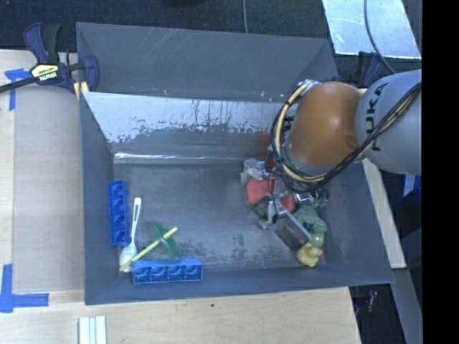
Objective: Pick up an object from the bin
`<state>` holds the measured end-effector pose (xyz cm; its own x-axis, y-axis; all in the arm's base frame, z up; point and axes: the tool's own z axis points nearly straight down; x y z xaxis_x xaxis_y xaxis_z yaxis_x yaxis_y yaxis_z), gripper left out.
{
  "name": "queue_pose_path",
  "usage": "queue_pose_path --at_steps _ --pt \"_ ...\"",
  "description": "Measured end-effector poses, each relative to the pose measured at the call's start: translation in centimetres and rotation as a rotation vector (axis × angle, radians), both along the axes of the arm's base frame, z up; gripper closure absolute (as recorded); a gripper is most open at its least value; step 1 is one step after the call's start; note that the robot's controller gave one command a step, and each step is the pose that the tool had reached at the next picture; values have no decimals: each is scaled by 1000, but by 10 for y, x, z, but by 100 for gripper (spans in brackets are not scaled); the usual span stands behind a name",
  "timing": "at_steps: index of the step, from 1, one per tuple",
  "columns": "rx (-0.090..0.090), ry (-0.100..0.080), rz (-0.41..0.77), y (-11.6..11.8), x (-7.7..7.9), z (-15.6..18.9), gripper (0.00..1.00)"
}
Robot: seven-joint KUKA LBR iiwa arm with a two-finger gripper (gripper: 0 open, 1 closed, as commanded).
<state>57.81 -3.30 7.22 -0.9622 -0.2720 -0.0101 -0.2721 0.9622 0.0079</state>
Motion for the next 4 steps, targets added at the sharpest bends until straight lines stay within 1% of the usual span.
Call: queue_pose_path --at_steps 1,2,3,4 --pt "-2 -5 -152 -20 35 14 0" --pt "11 -8 -354 -29 53 0 100" --pt "11 -8 -354 -29 53 0 100" --pt "11 -5 -164 -43 22 32 100"
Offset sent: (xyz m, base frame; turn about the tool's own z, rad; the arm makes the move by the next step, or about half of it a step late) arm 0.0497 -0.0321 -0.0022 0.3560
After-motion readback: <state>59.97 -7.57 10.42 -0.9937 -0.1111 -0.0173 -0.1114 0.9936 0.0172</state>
